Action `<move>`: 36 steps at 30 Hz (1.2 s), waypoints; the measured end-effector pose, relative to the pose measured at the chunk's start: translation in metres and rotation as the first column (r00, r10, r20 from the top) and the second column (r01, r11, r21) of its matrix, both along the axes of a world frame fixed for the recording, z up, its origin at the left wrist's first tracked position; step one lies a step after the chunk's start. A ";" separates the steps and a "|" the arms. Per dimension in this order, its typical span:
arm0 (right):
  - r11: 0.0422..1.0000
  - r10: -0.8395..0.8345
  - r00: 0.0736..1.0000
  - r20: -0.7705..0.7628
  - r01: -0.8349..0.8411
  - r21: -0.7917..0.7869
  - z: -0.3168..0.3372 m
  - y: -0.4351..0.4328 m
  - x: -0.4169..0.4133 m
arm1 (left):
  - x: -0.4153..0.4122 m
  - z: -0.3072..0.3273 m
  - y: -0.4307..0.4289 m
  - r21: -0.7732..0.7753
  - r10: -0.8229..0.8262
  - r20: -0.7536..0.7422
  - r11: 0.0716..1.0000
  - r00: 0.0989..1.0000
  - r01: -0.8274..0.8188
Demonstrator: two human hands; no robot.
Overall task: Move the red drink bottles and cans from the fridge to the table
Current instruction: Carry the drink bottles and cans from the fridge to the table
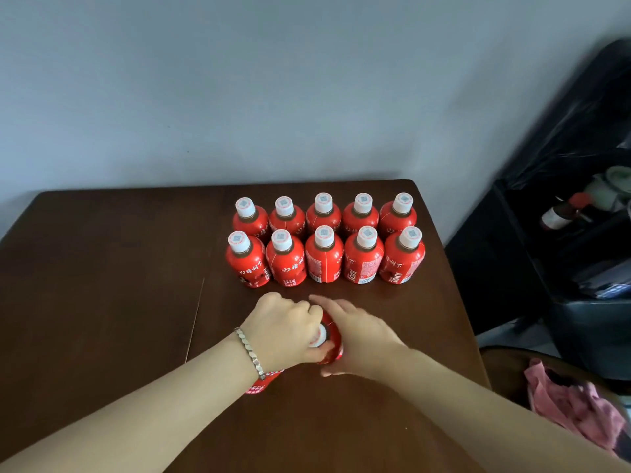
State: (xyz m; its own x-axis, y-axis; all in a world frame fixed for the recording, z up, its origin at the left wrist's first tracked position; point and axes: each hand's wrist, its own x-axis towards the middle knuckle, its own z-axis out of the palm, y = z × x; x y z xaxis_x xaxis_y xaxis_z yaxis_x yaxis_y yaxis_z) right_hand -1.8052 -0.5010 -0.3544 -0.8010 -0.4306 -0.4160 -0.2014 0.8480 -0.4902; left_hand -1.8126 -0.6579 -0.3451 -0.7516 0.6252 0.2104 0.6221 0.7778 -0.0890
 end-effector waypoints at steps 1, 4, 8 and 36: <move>1.000 -0.025 0.998 -0.049 0.024 -0.011 -0.004 -0.005 0.003 | 0.001 0.001 0.001 0.021 0.000 -0.015 1.000 1.000 0.000; 0.976 -0.193 0.978 -0.078 0.183 -0.119 -0.015 -0.020 0.009 | 0.001 0.004 -0.012 0.050 0.047 0.002 0.998 0.999 -0.047; 0.878 -0.418 0.908 0.026 0.411 -0.247 -0.028 -0.054 0.009 | -0.002 0.006 -0.039 0.040 0.227 0.115 0.972 0.967 -0.233; 0.789 -0.602 0.789 0.121 0.612 -0.064 -0.037 -0.113 -0.021 | -0.029 -0.053 -0.099 0.231 0.238 0.921 0.301 0.308 -0.925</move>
State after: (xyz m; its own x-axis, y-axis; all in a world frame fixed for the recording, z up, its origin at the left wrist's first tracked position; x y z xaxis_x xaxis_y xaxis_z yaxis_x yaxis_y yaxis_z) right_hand -1.8259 -0.6138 -0.3915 -0.8717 0.0913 -0.4814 0.3877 0.7293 -0.5638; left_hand -1.8417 -0.7564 -0.3979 -0.8564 -0.1848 -0.4822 -0.5085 0.4644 0.7251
